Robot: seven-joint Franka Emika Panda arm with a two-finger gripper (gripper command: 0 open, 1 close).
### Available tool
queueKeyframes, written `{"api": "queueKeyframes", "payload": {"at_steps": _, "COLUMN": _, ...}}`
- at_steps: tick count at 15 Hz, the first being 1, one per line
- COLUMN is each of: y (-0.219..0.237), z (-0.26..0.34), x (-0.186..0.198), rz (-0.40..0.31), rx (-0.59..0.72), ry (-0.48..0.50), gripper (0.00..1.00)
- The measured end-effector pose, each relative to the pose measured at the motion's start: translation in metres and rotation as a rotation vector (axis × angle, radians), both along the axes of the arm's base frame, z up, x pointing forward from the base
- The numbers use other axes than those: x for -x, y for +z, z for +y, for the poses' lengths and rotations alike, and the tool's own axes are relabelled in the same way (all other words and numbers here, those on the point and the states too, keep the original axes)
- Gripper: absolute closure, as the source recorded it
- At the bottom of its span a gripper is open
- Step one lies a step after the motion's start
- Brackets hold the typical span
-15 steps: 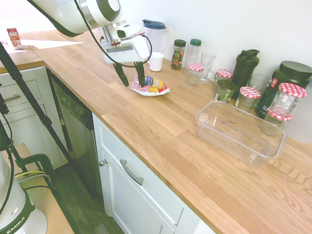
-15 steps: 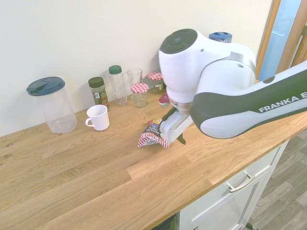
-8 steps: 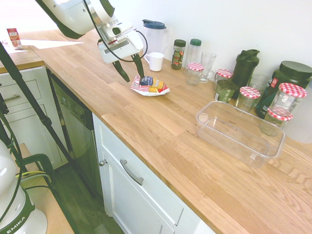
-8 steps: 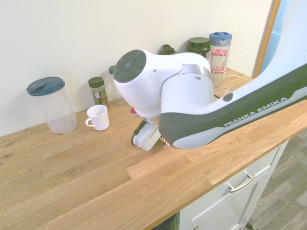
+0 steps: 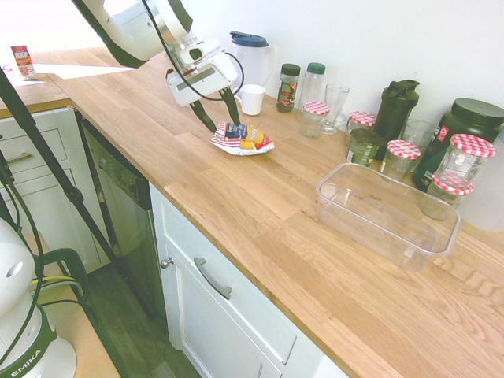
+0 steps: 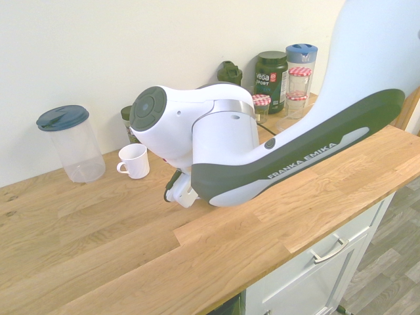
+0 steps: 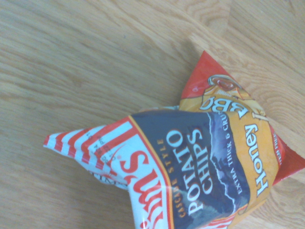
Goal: Put the chip bag into the container
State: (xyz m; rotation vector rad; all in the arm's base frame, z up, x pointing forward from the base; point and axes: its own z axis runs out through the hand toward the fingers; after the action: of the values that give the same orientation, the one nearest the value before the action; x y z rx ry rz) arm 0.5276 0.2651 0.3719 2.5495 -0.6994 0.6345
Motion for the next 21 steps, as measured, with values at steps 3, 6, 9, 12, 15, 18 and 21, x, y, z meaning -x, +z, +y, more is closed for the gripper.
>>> {"api": "queueKeyframes", "payload": {"at_steps": 3, "y": -0.008, "z": -0.004, "x": -0.004, "rz": 0.013, "rx": 0.007, "ry": -0.005, "gripper": 1.0}}
{"api": "queueKeyframes", "payload": {"at_steps": 6, "y": -0.014, "z": -0.001, "x": -0.004, "rz": 0.019, "rx": 0.016, "ry": 0.004, "gripper": 1.0}}
{"api": "queueKeyframes", "payload": {"at_steps": 9, "y": -0.014, "z": 0.001, "x": -0.002, "rz": 0.018, "rx": 0.031, "ry": 0.01, "gripper": 1.0}}
{"api": "queueKeyframes", "payload": {"at_steps": 12, "y": -0.018, "z": -0.001, "x": -0.003, "rz": 0.025, "rx": 0.035, "ry": 0.008, "gripper": 1.0}}
{"api": "queueKeyframes", "payload": {"at_steps": 15, "y": -0.026, "z": -0.004, "x": -0.001, "rz": 0.035, "rx": 0.046, "ry": 0.007, "gripper": 1.0}}
{"api": "queueKeyframes", "payload": {"at_steps": 18, "y": -0.032, "z": -0.001, "x": 0.002, "rz": 0.038, "rx": 0.054, "ry": 0.013, "gripper": 1.0}}
{"api": "queueKeyframes", "payload": {"at_steps": 21, "y": -0.04, "z": 0.005, "x": 0.006, "rz": 0.041, "rx": 0.057, "ry": 0.015, "gripper": 1.0}}
